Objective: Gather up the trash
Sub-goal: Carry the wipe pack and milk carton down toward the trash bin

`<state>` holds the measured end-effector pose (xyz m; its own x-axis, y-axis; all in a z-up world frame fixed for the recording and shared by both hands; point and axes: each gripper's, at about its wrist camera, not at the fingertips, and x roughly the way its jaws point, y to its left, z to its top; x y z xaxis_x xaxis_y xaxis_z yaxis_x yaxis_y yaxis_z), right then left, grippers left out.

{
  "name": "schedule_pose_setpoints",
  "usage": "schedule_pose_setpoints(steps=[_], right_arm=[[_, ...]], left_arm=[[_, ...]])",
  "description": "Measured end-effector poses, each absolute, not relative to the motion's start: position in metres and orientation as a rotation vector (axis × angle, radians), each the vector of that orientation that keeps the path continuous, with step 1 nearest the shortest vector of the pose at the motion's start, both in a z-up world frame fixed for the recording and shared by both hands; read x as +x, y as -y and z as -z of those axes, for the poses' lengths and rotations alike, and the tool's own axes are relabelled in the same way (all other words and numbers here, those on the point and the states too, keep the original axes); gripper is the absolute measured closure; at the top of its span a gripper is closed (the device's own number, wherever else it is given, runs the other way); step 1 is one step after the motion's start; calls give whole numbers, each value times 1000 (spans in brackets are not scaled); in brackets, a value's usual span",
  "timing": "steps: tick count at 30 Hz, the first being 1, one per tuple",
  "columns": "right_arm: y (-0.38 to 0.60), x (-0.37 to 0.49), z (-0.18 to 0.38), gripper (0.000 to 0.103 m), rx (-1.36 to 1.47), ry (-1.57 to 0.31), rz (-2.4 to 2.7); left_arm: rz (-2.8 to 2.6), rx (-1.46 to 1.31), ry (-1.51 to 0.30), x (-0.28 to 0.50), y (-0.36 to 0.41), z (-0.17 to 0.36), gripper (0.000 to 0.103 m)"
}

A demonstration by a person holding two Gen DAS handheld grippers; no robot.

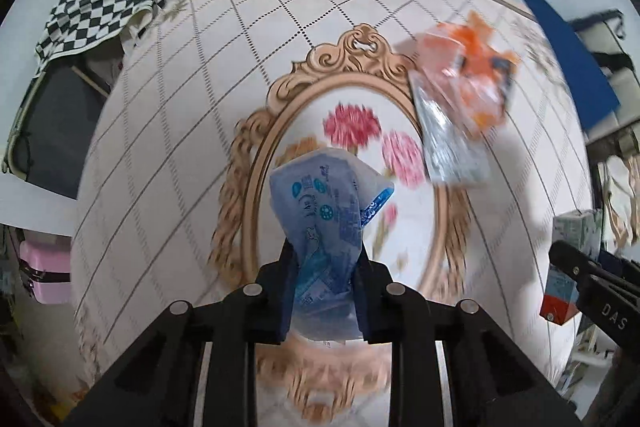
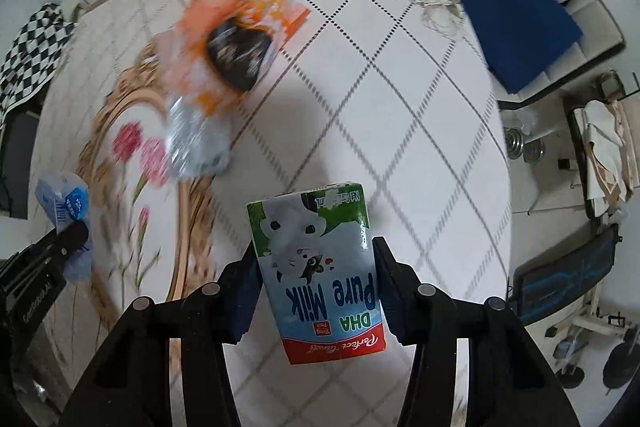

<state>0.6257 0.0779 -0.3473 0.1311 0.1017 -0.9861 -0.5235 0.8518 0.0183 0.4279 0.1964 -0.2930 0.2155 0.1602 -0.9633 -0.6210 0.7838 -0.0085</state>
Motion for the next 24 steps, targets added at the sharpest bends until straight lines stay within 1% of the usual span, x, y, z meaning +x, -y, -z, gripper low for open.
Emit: schedule_pose_setpoints(steps=[2,6,14,20,24], right_arm=[[-65,600,334,49,-373,-1342,-473],[-37,531,296,49,-327,-1276,-489],[29,355,239,49,-252,-1184,-520],[73,211,220,49,-189,-1179,-537],[99,134,234,49,-153,-1243,-551]], left_arm=[[-551,-440,-1223,403,-182,278,82],[-518,-455,-1187,354,-181,259,82],[-440,-381,-1101,190,-128,224,82],[-381,-358,-1122,79,-89,225,82],[-355,-364,-1203,26,-66,248,82]])
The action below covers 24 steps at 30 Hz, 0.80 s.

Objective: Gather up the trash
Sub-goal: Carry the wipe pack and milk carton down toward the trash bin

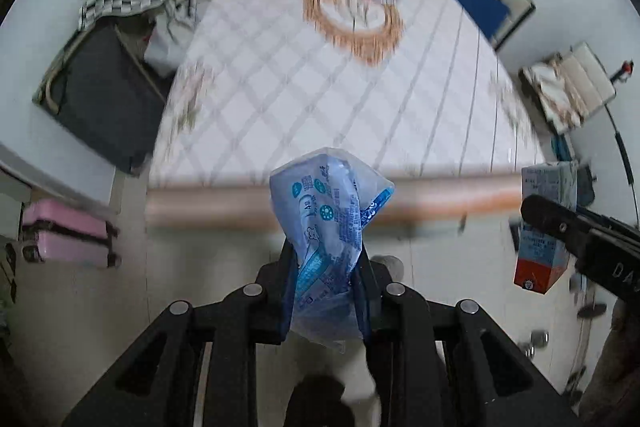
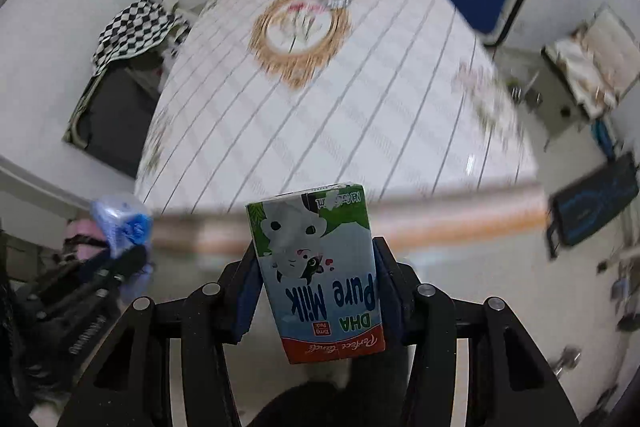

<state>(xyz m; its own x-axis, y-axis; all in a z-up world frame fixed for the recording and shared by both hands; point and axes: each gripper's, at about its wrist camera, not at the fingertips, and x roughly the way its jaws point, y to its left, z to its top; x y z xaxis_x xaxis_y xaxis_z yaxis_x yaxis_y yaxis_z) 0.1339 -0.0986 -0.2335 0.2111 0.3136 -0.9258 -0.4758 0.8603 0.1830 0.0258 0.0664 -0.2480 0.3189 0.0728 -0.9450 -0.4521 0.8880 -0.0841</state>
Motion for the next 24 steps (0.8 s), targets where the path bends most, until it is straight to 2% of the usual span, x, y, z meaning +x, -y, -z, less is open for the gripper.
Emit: schedule_pose_setpoints(steps=[8,19,24], right_arm=[[139,59,325,49,-165,-1429,-514],[174,54,524,49,-137,-1640,-458],[182,64,623,49,-64,-1729,-444]], left_arm=[[-346,-399,-1371,-26,-32,339,82],[-357,-460,-1490,2,-13,506,82],[-342,-581,-1528,4,-24,589,81]])
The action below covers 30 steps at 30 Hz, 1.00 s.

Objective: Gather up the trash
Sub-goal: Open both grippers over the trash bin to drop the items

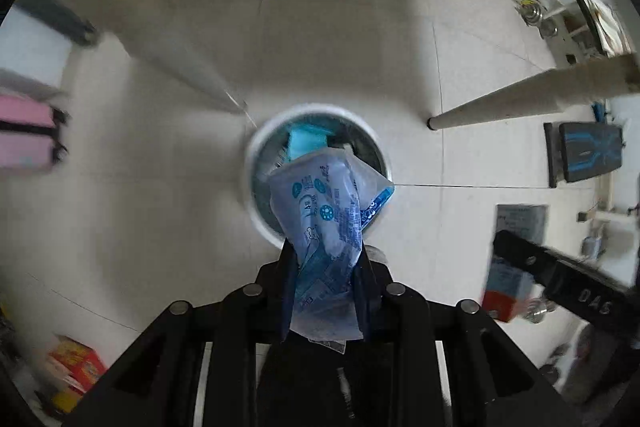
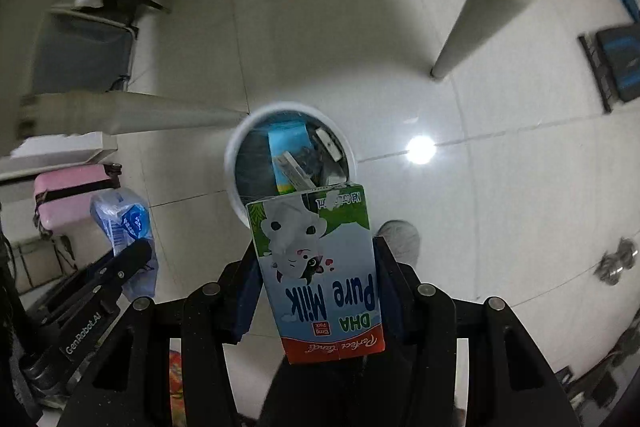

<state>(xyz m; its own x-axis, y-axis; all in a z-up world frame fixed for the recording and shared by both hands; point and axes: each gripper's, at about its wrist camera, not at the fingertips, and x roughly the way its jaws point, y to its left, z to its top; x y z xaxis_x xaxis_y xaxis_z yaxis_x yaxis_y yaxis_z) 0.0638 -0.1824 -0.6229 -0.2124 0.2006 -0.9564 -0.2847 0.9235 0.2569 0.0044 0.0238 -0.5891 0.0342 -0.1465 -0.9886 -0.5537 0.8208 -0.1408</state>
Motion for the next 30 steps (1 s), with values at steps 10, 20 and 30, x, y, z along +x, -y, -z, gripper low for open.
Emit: schedule_pose_setpoints(steps=[10,20,30], right_arm=[[161,79,756,48,110,-1820,-478],[146,83,786,3,90,-1832,-500],[133,50,724,1,-358,-1628,-498]], left_arm=[[-313,-874,-1514,-6,-60,691,61],[-394,-770,-1517,-32,-80,680,3],[-441,-497,-1494,-44,-54,629,3]])
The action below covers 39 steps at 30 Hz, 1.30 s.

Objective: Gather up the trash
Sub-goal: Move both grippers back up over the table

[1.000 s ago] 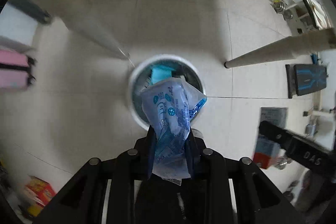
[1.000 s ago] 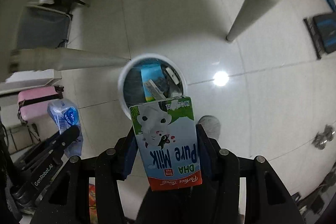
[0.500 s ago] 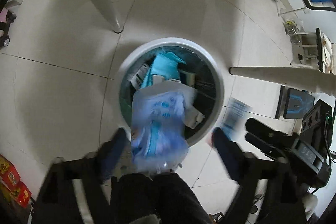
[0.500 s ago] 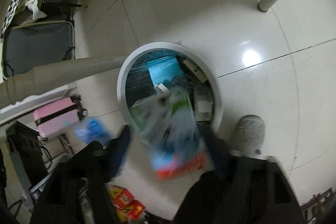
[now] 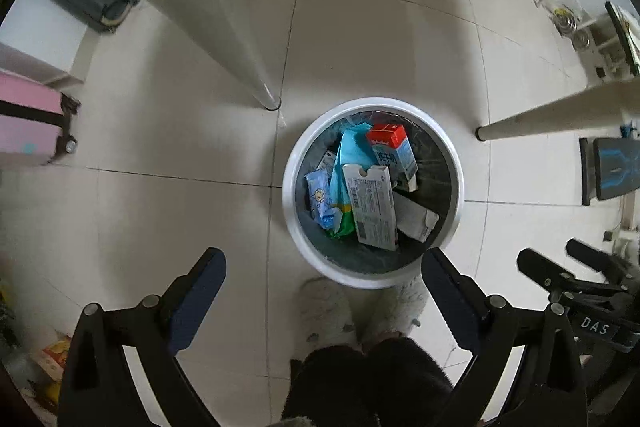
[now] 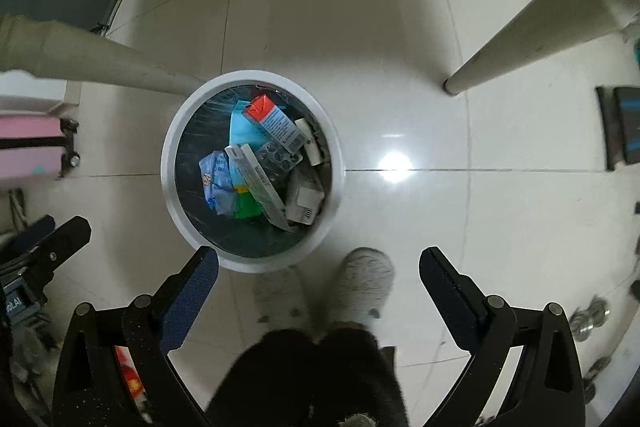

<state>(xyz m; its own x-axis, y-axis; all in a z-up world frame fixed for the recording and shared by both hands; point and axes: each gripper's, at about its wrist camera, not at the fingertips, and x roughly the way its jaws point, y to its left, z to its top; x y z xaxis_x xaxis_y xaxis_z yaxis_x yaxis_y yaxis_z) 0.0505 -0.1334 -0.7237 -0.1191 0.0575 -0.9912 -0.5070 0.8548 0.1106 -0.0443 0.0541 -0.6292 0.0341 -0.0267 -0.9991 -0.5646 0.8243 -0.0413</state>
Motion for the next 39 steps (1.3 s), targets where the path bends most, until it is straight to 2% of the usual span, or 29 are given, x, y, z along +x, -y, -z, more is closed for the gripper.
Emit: schedule_pose_setpoints(steps=[15,31,39], right_arm=[[161,27,574,1,-429,-1499,-484],[184,-14,363,1,-411,-1415,-524],[180,-15,299,1,-331,-1425,-527]], left_arm=[[-418,-447,-1459,-65,-16,522,3],[-385,-449,-1401,-94,-2,371,3],[-420,-426,-1350,-94,-17,316,3]])
